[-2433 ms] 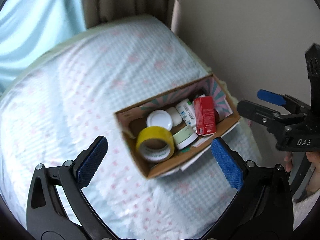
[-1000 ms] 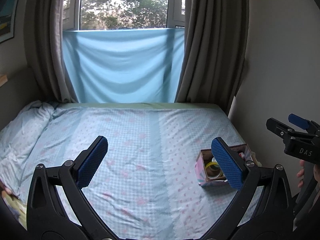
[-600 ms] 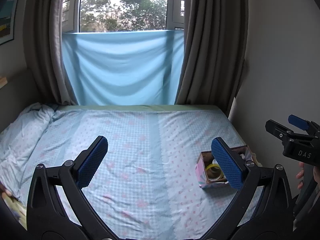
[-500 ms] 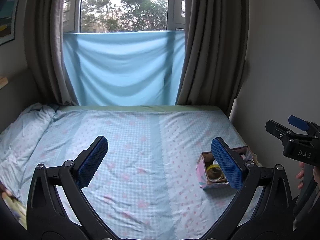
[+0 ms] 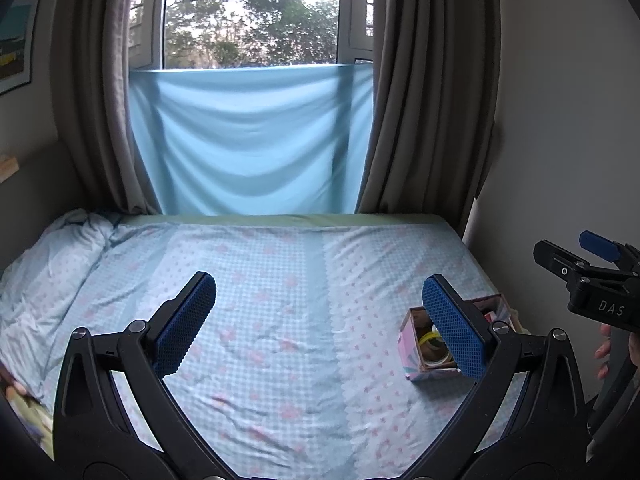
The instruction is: Organize rigid objects
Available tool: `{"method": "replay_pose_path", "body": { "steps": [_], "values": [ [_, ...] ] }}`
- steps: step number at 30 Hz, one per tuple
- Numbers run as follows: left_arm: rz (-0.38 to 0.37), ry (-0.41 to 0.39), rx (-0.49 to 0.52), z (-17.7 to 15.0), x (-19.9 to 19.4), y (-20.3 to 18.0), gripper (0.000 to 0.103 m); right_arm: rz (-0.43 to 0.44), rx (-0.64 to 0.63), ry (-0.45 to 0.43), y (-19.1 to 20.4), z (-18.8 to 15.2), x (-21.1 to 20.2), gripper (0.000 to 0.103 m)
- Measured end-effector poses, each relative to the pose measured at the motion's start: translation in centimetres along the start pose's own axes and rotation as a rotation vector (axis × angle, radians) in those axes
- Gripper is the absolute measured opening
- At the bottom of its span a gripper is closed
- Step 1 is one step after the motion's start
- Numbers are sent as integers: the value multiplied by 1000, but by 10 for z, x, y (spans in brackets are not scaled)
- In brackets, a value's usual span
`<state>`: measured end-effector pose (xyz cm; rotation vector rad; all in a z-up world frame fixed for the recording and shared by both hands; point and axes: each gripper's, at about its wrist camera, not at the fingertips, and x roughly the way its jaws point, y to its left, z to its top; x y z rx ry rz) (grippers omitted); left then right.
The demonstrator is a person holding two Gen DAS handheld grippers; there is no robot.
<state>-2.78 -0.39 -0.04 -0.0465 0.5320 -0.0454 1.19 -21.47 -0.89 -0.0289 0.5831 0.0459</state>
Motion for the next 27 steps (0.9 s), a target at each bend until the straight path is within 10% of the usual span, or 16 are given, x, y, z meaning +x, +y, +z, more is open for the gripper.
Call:
{"method": "replay_pose_path", "body": {
  "steps": [27],
  "values": [
    [64,-66,-9,4,-2,-4,103,-1,-3,-9,6,5,1,102]
  ]
}}
